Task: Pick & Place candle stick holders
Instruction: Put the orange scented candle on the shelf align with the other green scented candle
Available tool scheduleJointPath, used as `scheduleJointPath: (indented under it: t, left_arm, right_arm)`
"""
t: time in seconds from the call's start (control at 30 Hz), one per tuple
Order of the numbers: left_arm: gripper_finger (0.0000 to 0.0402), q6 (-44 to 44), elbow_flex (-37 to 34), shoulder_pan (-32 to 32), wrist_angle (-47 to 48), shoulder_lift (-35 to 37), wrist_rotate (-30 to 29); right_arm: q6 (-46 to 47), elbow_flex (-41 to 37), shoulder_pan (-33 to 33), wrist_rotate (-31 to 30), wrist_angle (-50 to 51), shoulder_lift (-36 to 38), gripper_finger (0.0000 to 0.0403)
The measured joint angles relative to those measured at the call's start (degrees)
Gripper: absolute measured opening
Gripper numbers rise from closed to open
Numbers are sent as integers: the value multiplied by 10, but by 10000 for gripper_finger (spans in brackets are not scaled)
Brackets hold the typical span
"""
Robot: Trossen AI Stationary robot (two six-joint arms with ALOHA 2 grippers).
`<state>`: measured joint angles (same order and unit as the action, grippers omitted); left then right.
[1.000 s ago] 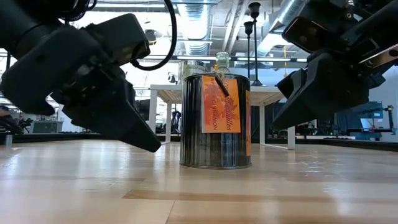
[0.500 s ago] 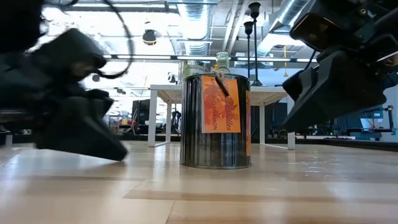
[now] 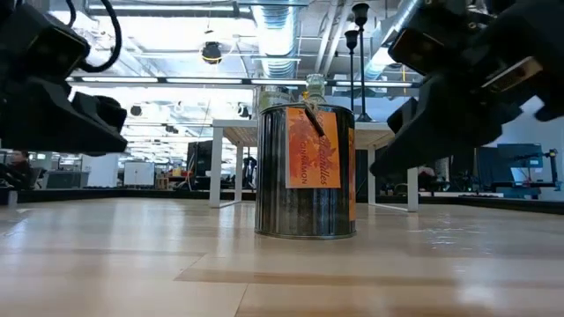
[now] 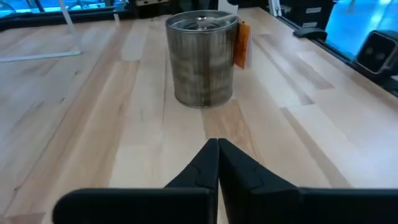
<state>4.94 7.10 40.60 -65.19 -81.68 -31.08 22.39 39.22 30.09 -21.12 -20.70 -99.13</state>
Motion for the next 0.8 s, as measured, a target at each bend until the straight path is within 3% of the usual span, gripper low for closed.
scheduleJointPath:
  t: [0.23,0.43,0.8]
  left_arm:
    - [5,0,-69,1,10,73,6]
    - [5,-59,-69,16,56,128,11]
    - [5,-83,-68,52,196,232,-44]
  right_arm:
    - [-3,0,-14,-5,-15,0,0]
    - [-4,0,-22,-49,-26,-5,0]
    - [-4,0,-30,-48,-28,-5,0]
